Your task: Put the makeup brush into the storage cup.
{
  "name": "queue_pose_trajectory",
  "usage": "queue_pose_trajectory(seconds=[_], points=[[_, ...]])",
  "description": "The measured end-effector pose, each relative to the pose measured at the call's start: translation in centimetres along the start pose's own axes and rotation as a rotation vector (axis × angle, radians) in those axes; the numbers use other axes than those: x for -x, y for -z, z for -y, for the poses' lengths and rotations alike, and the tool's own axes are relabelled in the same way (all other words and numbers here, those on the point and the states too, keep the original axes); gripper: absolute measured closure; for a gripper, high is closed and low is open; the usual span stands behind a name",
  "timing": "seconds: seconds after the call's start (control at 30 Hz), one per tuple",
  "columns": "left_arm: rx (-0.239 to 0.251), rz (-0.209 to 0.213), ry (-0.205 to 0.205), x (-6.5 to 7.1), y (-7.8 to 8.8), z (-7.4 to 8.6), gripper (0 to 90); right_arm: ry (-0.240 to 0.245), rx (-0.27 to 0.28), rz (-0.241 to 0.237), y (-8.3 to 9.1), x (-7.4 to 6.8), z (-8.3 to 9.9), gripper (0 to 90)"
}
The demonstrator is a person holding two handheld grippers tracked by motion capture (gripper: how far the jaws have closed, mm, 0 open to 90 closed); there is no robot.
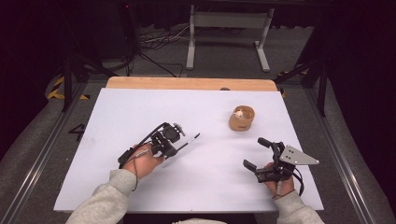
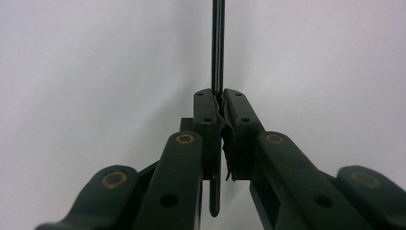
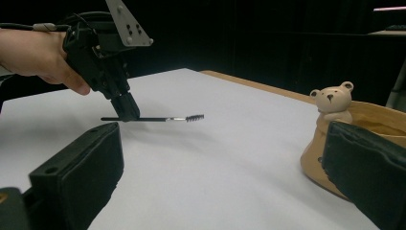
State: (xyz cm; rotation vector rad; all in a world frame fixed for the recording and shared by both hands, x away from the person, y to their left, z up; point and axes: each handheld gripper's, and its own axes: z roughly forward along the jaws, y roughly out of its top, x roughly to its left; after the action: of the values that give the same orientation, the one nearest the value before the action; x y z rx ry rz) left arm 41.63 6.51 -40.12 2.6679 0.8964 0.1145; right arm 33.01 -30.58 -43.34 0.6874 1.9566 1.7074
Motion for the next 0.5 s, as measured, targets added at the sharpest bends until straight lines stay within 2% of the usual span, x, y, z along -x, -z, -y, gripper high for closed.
queue_pose_trajectory(seconds=[0.03, 0.07, 0.23, 0.5], points=[[0.023, 0.001, -0.001, 0.0, 0.3, 0.1, 85.1, 0.0, 0.0, 0.001, 0.0, 0.0, 0.0, 0.9], [0.034, 0.015, 0.012, 0.0, 0.5, 0.1, 85.1, -0.003, -0.002, 0.002, 0.0, 0.0, 0.0, 0.9], [0.09, 0.032, 0.028, -0.1, 1.3, 0.5, 85.1, -0.001, -0.007, 0.001, -0.1, 0.0, 0.0, 0.9], [0.237, 0.067, -0.008, 0.4, 2.7, 1.3, 85.1, -0.005, -0.009, 0.001, -0.1, 0.0, 0.1, 0.9]])
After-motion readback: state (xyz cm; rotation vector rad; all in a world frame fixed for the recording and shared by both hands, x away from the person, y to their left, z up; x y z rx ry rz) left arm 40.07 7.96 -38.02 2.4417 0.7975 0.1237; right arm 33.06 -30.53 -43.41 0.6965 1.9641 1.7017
